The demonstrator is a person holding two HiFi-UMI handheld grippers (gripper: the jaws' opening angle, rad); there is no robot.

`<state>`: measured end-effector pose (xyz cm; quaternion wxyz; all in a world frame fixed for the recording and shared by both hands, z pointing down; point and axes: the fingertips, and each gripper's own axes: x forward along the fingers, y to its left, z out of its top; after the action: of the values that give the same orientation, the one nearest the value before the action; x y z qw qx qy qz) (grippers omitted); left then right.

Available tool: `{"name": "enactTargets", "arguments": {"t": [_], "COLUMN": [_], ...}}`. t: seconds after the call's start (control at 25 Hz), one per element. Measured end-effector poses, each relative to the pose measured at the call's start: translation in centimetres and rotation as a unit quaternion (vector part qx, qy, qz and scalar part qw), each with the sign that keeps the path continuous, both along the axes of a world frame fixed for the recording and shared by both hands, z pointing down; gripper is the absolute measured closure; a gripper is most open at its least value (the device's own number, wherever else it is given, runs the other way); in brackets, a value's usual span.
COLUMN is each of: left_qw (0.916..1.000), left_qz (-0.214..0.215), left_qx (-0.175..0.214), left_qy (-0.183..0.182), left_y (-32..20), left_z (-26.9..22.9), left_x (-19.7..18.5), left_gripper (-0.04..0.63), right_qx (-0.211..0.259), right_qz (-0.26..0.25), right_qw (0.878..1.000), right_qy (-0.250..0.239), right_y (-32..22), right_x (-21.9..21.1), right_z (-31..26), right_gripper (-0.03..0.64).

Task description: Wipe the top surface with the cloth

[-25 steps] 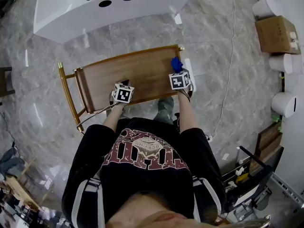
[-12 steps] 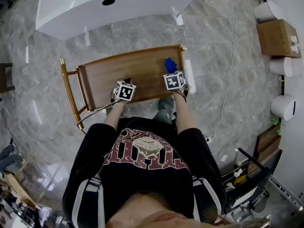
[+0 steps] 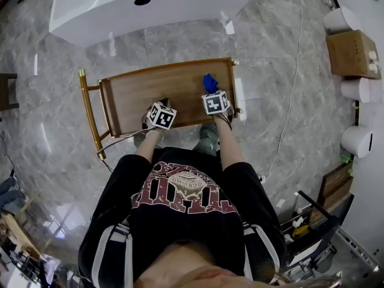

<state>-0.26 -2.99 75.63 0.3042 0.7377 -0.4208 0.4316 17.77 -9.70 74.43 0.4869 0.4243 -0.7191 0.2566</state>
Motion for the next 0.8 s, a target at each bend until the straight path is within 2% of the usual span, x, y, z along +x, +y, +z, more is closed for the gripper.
{"name": "enactTargets", "arguments": {"t": [0.16, 0.44, 0.68, 0.8], "left_qw": [0.9996, 0.9989, 0.9964, 0.9971], "left_qz": [-0.020, -0.042, -0.083, -0.075], "left_qx": [-0.008, 0.004, -0.011, -0.015], "left_qy": [0.015, 0.021, 0.005, -0.005], "left_y": [0.8, 1.7, 3.6, 4.1], "left_z": [-0.2, -0.6, 0.0, 0.3], "left_x": [-0.1, -1.0, -4.1, -4.8], "left_gripper": [0.548, 0.549, 0.548, 0.548], "right_qx": [-0.001, -0.005, -0.013, -0.020], "right_qz": [-0.025, -0.031, -0.046, -0.057], "right_qw": [1.000, 1.000, 0.999, 0.998], "right_qy": [0.006, 0.003, 0.004, 0.004], "right_y": [0.2, 0.3, 0.5, 0.7], "right_x": [-1.4, -2.8, -4.3, -5.3], "right_z": [0.0, 0.2, 0.2, 0.3], "right_gripper": [0.531, 0.532, 0.531, 0.531]}}
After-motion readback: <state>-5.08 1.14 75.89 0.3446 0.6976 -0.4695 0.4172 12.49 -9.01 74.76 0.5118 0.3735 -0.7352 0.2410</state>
